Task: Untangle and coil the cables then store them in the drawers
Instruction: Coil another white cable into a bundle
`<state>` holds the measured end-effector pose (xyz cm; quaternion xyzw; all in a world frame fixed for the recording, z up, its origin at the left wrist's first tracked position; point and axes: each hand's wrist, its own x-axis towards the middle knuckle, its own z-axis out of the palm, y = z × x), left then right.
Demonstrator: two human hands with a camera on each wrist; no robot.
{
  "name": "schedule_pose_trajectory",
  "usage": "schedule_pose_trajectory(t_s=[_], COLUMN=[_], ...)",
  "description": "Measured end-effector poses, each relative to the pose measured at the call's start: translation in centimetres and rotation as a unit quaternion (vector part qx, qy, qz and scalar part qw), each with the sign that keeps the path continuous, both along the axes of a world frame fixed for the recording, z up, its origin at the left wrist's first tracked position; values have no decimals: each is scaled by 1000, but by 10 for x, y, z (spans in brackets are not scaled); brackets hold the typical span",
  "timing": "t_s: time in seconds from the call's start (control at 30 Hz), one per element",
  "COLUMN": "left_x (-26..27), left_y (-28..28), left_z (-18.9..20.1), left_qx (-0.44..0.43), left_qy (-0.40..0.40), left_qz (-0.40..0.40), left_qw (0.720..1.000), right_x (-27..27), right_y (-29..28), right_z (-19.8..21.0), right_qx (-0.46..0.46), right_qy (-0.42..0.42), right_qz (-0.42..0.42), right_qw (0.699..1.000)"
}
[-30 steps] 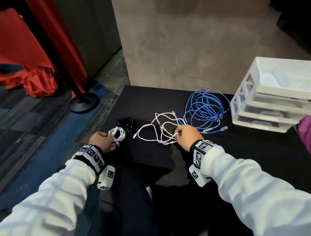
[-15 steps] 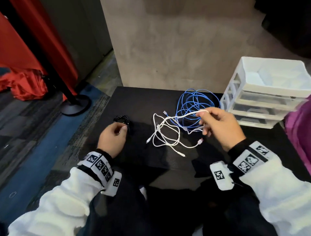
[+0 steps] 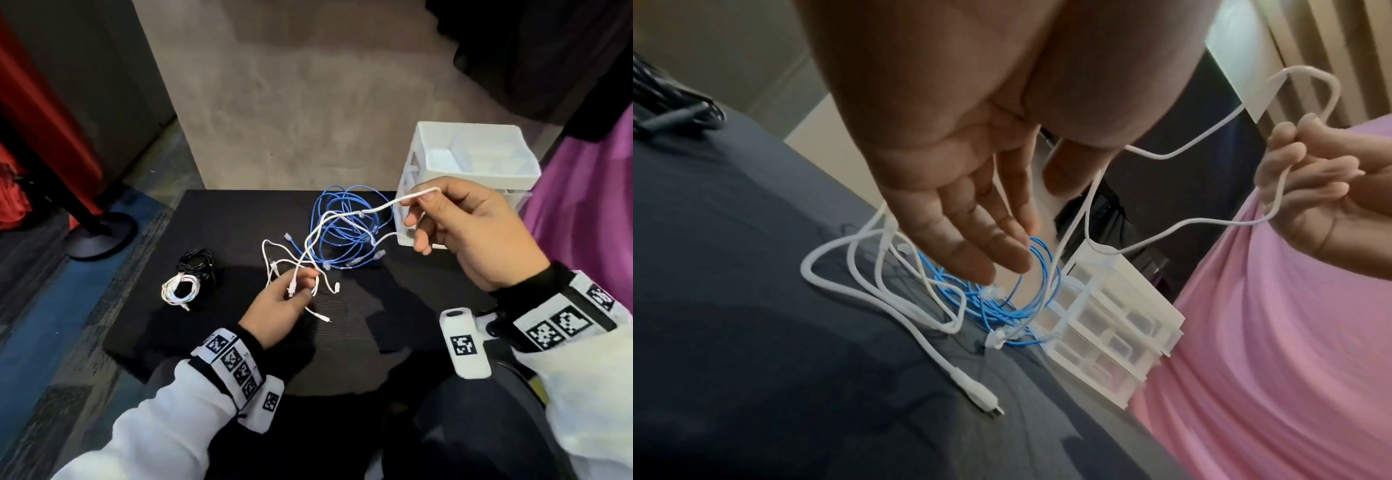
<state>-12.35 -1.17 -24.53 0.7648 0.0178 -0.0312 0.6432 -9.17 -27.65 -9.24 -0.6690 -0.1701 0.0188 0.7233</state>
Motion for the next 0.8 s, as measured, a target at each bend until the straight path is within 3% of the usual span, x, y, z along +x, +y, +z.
schedule_pose_trajectory(t_s=[0.1,0.17,0.23,0.27,0.33,0.37,0.43,0.5,0.57,0.67,0.7,0.8], left_x=[-10,-16,-23,-25,-27,-27,-24,-25,-26,-28,-29,-34], left_y=[-12,-23,-30,-30,-21,-11,11,26,28,9,1,-23], left_z=[3,5,16,21,36,42,53,61,66,71,72,75], left_qx=[69,77,-9,-93,-286,-334,-320,-272,-254,-211,-189,-95], left_qy=[-76,-74,-16,29,118,135,137,123,109,82,71,23], left_qz=[-117,-130,-125,-117,-76,-45,12,50,58,47,42,-5], left_qw=[988,986,992,988,948,932,937,953,959,973,979,995], right_x=[-4,-3,1,5,17,23,34,39,37,22,13,-17], right_y=[0,-1,-8,-16,-39,-55,-89,-113,-118,-98,-85,-34], right_z=[-1,-3,-5,-7,-14,-18,-31,-45,-56,-58,-56,-55], right_qx=[17,29,35,31,15,3,-32,-129,-301,-512,-530,-450], right_qy=[5,11,13,10,-4,-12,-16,-22,-23,-8,-26,-156], right_qz=[-2,-10,-38,-67,-160,-207,-276,-304,-265,-113,-73,-27], right_qw=[1000,999,999,997,987,978,960,944,916,851,844,879])
